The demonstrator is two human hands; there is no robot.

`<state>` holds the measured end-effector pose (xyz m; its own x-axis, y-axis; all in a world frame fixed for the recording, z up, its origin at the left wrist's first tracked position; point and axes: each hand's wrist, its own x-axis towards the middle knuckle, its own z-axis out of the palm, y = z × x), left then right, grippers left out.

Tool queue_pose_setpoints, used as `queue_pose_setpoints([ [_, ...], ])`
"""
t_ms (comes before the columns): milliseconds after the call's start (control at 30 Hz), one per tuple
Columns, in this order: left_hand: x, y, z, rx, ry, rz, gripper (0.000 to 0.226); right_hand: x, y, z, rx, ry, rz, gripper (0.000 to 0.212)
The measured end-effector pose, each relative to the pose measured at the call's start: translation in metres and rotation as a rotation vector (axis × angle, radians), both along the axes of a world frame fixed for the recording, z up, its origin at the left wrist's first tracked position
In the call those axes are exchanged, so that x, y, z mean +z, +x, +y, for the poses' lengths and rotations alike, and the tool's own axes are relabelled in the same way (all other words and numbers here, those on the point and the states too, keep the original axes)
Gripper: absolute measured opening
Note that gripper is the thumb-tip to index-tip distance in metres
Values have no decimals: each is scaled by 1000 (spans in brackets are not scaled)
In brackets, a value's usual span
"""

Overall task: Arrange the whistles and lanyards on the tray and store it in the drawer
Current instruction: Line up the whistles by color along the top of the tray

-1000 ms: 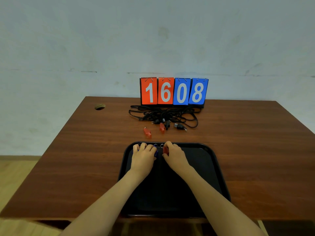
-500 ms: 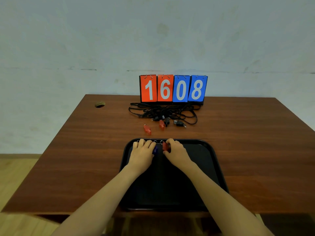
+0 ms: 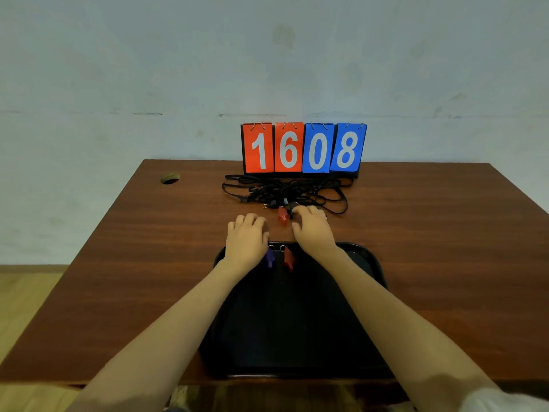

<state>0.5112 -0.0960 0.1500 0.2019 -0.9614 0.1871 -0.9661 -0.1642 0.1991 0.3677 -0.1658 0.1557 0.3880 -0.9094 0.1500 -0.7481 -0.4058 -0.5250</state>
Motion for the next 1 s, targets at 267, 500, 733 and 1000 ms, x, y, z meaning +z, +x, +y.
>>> queue_pose_setpoints([
  [267,-8,21,-46,39,234,31,51,-17,35,-40,57,-61,356,52],
  [500,-26,25,-55,31,219,19,42,-40,41,-46,62,-145,426,44],
  [733,-23,30,-55,16,290,206,42,-45,44,-39,64,-336,428,36],
  [1000,-8,24,-50,97,286,299,29,-23,15,-15,53,-52,-99,43],
])
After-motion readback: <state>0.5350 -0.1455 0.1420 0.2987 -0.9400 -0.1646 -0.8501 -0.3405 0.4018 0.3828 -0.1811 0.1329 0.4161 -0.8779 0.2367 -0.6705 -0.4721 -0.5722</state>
